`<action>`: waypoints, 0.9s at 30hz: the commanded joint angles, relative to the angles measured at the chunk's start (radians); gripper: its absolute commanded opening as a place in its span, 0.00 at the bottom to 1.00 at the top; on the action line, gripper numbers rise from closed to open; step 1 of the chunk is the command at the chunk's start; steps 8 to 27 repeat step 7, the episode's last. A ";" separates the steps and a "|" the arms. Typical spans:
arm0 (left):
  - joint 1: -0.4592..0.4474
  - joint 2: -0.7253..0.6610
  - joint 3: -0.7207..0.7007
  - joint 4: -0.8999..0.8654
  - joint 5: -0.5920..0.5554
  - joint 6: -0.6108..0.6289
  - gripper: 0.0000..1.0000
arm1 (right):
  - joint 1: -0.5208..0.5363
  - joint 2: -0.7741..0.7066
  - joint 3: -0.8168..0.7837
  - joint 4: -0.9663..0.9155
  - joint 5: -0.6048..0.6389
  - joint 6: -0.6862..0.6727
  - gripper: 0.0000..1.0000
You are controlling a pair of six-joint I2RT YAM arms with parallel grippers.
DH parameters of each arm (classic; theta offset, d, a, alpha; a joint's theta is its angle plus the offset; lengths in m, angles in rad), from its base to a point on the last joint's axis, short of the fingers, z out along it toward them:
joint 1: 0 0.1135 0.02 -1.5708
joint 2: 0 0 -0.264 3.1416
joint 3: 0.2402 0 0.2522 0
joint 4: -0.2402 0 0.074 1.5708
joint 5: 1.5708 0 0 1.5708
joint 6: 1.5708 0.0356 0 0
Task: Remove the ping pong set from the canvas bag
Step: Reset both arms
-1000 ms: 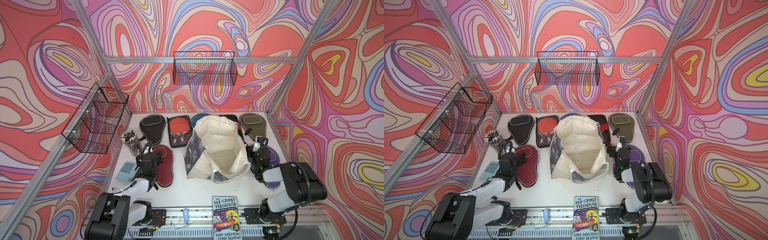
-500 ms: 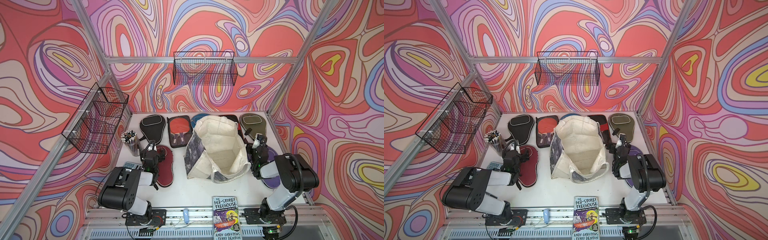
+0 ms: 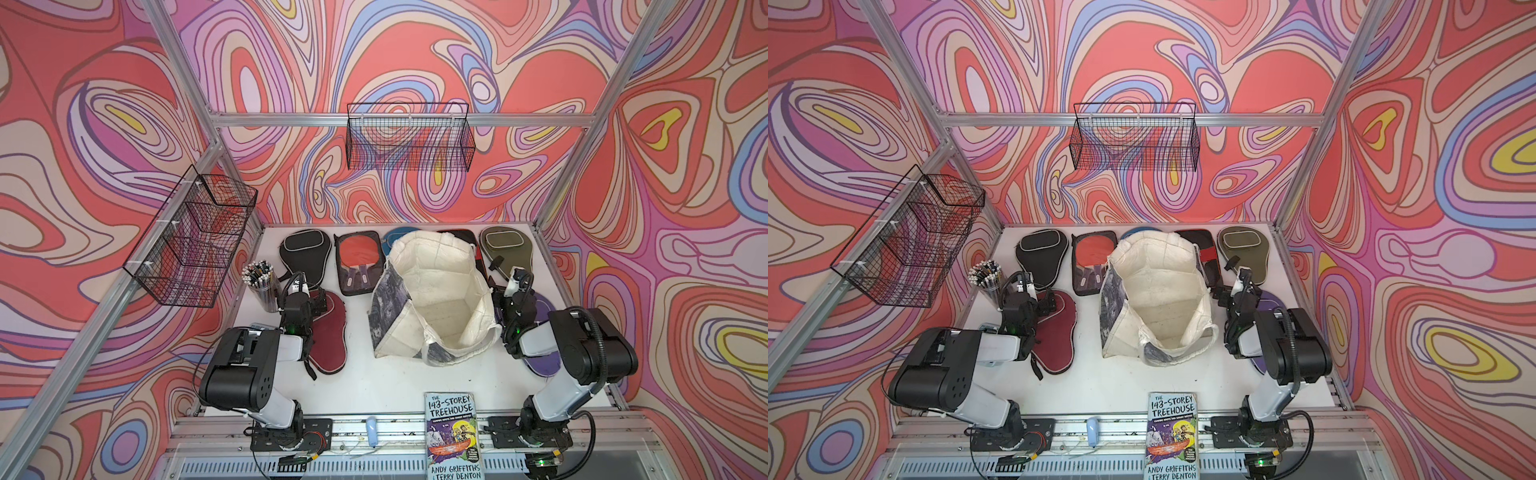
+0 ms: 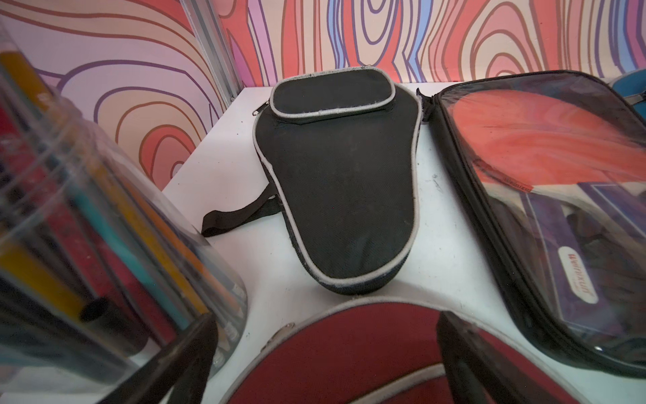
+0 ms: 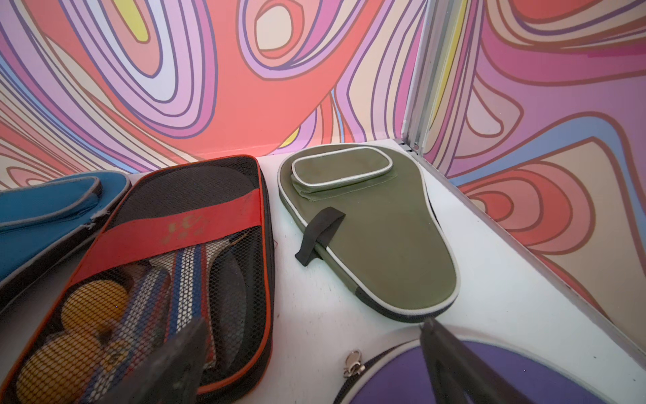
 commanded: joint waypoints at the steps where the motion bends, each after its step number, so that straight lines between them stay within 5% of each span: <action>1: 0.003 0.004 0.001 0.034 0.009 -0.004 1.00 | 0.017 0.012 0.028 -0.019 0.028 -0.022 0.98; 27: 0.003 -0.002 0.002 0.020 0.009 -0.011 1.00 | 0.020 0.008 0.017 -0.003 0.028 -0.023 0.98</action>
